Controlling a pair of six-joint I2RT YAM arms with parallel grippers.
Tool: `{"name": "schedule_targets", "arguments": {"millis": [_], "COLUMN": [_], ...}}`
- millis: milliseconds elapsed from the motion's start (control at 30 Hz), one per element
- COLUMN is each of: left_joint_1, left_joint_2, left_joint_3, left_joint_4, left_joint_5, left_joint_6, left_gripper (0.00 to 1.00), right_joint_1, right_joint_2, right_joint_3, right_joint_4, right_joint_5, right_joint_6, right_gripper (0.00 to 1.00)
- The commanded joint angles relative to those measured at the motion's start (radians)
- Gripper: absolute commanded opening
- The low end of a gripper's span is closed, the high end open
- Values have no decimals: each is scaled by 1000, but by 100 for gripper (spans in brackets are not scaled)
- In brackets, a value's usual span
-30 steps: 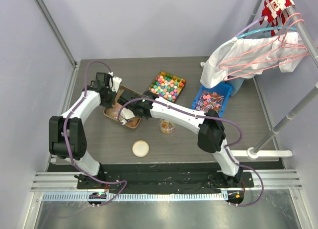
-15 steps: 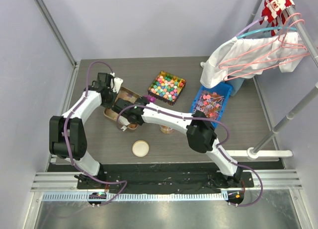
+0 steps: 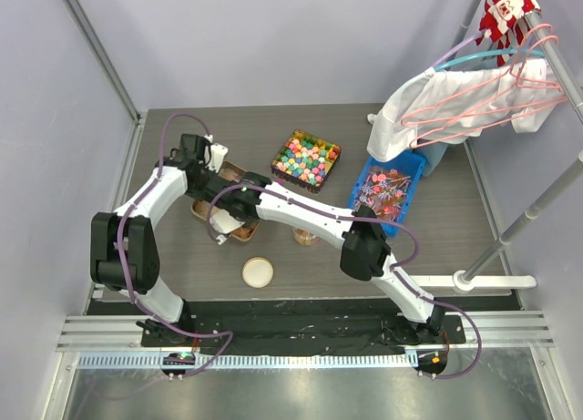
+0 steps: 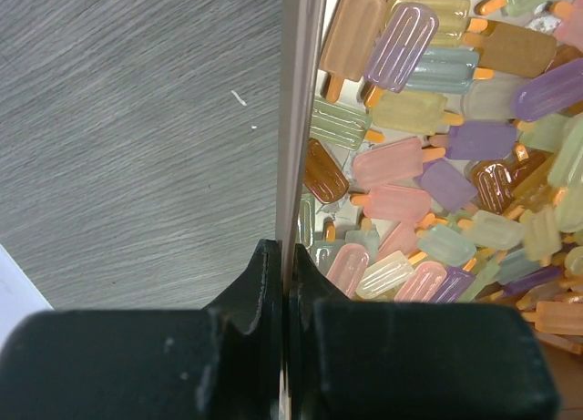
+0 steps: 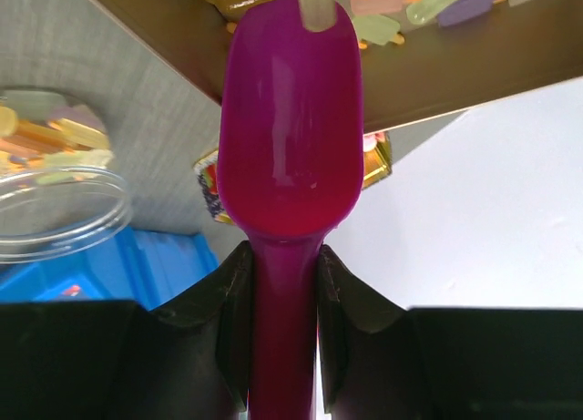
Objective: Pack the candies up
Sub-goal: Scoop the fake candies from the storage box.
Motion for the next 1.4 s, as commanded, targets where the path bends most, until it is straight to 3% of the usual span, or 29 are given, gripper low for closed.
{"name": "schedule_targets", "arguments": {"millis": [0, 233, 667, 1367], "left_joint_1": [1, 3, 1, 3], "left_joint_2": [-30, -36, -38, -36], "left_joint_3": [57, 56, 52, 51], "left_joint_4": [78, 76, 79, 81], "left_joint_5": [49, 57, 57, 57], "left_joint_6": [-32, -32, -34, -34], "left_gripper": [0, 0, 0, 0], "right_joint_1": [11, -12, -66, -77], "right_joint_2": [-7, -3, -29, -38], "right_joint_3": [33, -4, -21, -46], "right_joint_4": [-116, -51, -20, 86], "right_joint_5": [-99, -111, -389, -510], "right_joint_6": [54, 112, 224, 405], "right_gripper": [1, 1, 1, 1]}}
